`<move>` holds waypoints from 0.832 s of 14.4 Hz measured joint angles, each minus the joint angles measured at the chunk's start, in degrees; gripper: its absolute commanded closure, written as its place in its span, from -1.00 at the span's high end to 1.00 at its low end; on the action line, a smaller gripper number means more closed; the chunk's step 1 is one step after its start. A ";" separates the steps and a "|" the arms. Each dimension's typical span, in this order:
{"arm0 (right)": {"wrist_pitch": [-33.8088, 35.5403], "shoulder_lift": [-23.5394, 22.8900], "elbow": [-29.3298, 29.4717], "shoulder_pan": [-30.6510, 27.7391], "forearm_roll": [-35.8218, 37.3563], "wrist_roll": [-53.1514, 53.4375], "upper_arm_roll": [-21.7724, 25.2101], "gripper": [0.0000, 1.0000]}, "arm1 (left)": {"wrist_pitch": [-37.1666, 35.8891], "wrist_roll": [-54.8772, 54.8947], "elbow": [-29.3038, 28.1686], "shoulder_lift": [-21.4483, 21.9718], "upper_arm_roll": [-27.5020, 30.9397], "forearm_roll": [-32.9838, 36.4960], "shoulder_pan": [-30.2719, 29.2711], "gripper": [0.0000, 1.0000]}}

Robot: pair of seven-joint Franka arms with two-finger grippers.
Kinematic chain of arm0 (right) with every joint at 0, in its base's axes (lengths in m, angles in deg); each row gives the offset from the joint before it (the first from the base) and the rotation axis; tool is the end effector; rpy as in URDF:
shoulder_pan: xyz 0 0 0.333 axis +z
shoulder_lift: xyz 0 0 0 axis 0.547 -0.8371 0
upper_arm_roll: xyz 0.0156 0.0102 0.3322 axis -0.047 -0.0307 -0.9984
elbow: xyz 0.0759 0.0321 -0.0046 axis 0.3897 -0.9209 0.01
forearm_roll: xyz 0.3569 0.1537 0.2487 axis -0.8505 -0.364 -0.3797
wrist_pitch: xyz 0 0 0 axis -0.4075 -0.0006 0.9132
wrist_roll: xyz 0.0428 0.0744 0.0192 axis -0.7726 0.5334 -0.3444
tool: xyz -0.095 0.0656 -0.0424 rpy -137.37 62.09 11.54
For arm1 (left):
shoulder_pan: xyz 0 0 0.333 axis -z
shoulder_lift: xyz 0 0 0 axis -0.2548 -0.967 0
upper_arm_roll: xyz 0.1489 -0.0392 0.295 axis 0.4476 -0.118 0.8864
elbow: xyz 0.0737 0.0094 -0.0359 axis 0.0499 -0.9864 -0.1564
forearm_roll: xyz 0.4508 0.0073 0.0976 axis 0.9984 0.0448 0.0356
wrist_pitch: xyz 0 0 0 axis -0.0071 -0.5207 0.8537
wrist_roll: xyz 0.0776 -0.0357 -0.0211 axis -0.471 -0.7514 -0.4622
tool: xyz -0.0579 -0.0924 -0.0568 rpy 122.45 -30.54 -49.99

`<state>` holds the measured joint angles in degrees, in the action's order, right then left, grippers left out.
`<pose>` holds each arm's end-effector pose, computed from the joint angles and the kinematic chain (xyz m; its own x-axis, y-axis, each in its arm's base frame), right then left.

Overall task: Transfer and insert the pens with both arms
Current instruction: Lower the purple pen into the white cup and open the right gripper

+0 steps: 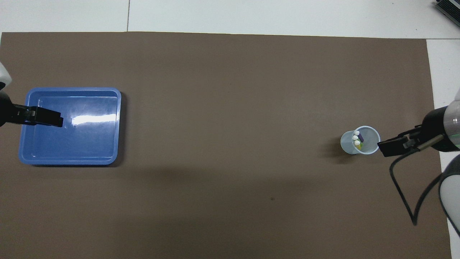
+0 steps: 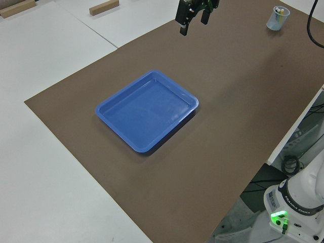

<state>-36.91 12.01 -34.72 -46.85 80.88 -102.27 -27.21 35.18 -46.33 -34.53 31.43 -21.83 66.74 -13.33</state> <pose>0.5737 0.0454 0.6263 0.9293 0.3689 -0.0166 0.3693 -0.9288 0.0313 0.6065 -0.0398 0.6129 0.9905 -0.1353 0.0252 -0.1356 -0.9907 0.0123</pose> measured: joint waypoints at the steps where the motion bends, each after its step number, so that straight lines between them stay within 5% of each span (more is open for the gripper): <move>1: 0.68 0.00 0.84 0.00 0.00 0.02 0.01 1.00 | -0.06 -0.01 -0.04 0.00 0.18 0.03 0.01 1.00; 12: 0.70 -6.16 6.78 13.86 0.33 2.68 10.80 1.00 | -2.45 0.00 -0.20 -0.04 1.33 0.04 0.03 1.00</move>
<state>-36.21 5.85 -27.94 -32.99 81.21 -99.59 -16.42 32.74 -46.33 -34.73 31.39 -20.50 66.78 -13.30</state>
